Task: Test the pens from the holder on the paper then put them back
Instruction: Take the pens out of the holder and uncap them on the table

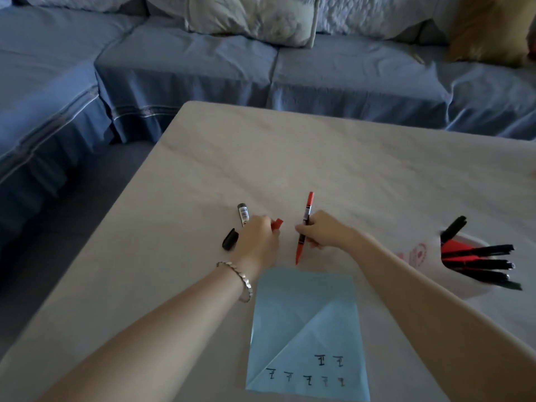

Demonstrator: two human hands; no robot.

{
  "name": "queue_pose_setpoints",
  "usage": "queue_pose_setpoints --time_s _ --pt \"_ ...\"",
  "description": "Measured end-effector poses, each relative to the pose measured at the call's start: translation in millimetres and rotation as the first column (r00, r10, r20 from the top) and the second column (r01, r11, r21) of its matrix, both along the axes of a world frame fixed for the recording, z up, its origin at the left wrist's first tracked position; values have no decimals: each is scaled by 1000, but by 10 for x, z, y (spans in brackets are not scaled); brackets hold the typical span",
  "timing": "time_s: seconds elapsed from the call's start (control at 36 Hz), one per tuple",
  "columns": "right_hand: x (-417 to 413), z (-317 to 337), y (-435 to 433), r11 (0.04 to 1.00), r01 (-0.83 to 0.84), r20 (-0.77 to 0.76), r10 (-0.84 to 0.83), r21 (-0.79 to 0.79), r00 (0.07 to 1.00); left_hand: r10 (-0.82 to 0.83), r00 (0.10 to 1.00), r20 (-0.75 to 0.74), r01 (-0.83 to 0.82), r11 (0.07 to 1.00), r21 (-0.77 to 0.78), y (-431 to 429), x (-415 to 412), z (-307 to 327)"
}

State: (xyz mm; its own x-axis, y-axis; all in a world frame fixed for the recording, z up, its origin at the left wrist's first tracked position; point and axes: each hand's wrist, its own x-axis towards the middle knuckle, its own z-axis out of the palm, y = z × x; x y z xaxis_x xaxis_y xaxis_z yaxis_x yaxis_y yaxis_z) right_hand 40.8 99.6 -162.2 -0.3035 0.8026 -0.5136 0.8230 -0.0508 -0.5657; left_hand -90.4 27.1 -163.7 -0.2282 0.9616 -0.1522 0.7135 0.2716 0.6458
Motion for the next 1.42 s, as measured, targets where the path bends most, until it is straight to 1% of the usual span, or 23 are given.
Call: queue_pose_setpoints --time_s 0.08,0.14,0.19,0.28,0.39,0.47,0.56,0.61,0.67,0.81,0.89,0.97,1.06,1.11,1.14,1.17,1.22,1.31,1.36,1.42 --pt "-80 -51 35 996 -81 157 73 44 985 -29 1000 -8 29 999 -34 43 50 3" --pt "-124 -75 39 992 -95 245 71 86 967 -20 999 -27 18 999 -50 61 73 20" --pt "-145 -108 40 989 -70 267 34 129 963 3 999 -41 -5 999 -51 90 80 17" --pt "-136 -132 34 987 -37 245 -2 155 970 -4 998 -70 -1 997 -73 131 62 -16" --pt "-112 -128 -4 979 -58 235 10 197 972 -49 992 -115 32 989 -146 151 58 -30" --pt "-114 -143 -67 972 -64 218 13 228 976 -22 993 -114 9 993 -119 152 76 -25" --pt "-106 -180 -127 972 24 146 -59 235 988 -20 994 -103 10 995 -97 151 97 -38" --pt "-86 -190 -171 972 93 83 -113 217 990 -16 999 -46 10 992 -124 154 111 -49" --pt "-54 -153 -223 973 118 56 -131 196 990 -23 999 -35 18 990 -141 153 128 -45" --pt "144 82 -382 980 84 30 -91 182 995 -70 984 -166 49 991 -125 79 163 16" --pt "393 324 -502 964 46 42 -59 260 997 -93 959 -269 65 992 -110 34 169 71" --pt "728 664 -618 906 54 74 -94 420 993 -142 934 -327 120 989 -86 -21 232 156" --pt "1151 1007 -650 758 131 50 -211 639 976 -141 926 -349 134 990 -44 -98 352 291" --pt "1449 1164 -602 678 204 30 -317 706 948 -181 924 -337 171 984 -60 -137 432 372" --pt "1582 1200 -560 661 225 44 -365 716 930 -208 924 -320 192 978 -82 -158 464 405" --pt "1697 1199 -508 665 233 81 -405 709 911 -236 925 -299 213 971 -106 -168 488 429" --pt "1855 1130 -425 721 234 174 -442 652 880 -289 922 -259 260 955 -141 -185 534 453" --pt "1907 954 -402 821 185 265 -375 540 888 -324 928 -184 290 938 -190 -215 591 482" --pt "1893 870 -420 828 155 284 -352 538 892 -314 939 -139 284 938 -199 -247 601 519" --pt "1879 839 -438 807 168 258 -366 566 894 -322 938 -129 297 937 -183 -282 599 548"
